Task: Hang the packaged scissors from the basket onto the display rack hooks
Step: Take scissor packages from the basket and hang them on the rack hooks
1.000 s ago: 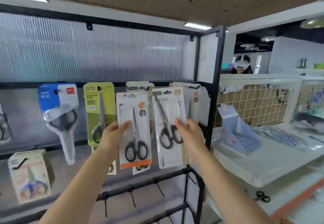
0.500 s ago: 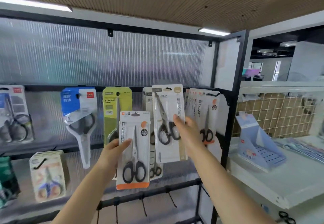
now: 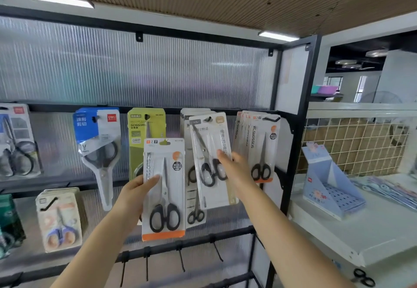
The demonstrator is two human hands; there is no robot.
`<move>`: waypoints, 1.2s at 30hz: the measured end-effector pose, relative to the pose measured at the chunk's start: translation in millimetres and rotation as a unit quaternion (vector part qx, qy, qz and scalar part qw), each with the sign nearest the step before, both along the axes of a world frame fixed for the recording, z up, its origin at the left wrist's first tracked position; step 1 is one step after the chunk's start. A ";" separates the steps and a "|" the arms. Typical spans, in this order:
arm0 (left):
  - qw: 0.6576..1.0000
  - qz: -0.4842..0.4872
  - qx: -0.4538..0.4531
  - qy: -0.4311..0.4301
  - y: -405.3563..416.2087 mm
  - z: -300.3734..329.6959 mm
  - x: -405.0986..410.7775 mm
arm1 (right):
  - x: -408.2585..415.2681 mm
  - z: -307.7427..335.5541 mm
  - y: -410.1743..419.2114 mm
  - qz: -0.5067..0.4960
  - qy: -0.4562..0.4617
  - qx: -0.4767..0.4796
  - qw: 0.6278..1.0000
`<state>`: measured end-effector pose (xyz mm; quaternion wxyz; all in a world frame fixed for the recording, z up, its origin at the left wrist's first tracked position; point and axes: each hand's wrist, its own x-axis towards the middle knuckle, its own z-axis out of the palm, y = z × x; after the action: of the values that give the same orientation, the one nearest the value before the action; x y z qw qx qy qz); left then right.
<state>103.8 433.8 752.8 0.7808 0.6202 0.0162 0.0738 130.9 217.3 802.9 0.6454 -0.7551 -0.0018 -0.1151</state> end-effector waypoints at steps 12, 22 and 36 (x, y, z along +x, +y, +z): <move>1.000 0.012 0.023 0.015 -3.7 0.1 0.2 | 47.7 -3.9 14.5 -0.034 -0.005 -0.156 0.987; 0.997 -0.061 0.035 0.014 -57.6 -13.6 -0.3 | 8.2 3.1 -34.9 -0.021 -0.130 -0.068 0.989; 0.955 -0.297 0.013 0.014 -193.9 -2.2 7.1 | -29.2 35.0 -157.8 -0.102 -0.119 -0.117 0.981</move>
<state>110.8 239.9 750.6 0.7594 0.6078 -0.1585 -0.1695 101.7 59.5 837.9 0.5324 -0.8027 -0.0150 -0.2684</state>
